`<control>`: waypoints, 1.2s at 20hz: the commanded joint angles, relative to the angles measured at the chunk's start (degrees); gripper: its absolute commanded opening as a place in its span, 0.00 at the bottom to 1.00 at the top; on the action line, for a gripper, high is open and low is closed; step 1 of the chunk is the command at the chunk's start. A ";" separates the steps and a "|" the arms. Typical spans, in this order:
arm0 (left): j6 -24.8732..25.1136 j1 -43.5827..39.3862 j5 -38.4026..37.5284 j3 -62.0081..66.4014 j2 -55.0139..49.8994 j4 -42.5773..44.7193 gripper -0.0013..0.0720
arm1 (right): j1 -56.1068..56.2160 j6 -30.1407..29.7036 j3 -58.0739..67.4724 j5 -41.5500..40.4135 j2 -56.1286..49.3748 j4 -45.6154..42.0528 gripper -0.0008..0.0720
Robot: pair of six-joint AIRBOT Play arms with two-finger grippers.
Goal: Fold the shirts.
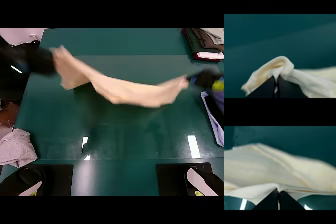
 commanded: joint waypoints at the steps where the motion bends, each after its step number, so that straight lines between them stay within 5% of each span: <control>1: 0.98 0.02 1.99 21.51 0.04 6.95 0.05 | 2.43 0.02 23.32 -5.97 0.07 4.26 0.03; 8: 3.13 0.02 1.92 40.65 0.98 3.17 0.05 | -7.13 5.35 51.17 -2.45 2.19 -4.72 0.03; 13: 5.88 0.02 0.79 33.88 0.92 1.62 0.05 | -19.74 9.62 37.73 0.02 9.33 -4.61 0.03; 16: 5.88 0.02 -6.45 26.53 -1.90 6.36 0.05 | -21.31 12.50 32.00 6.21 6.75 -4.55 0.03; 20: 6.91 0.04 -13.77 21.07 -12.79 13.00 0.05 | -13.25 14.25 28.30 15.37 -4.83 -5.40 0.03; 24: 7.37 1.70 -10.08 19.65 -28.17 12.39 0.05 | 0.98 14.21 23.85 9.88 -17.00 -22.25 0.03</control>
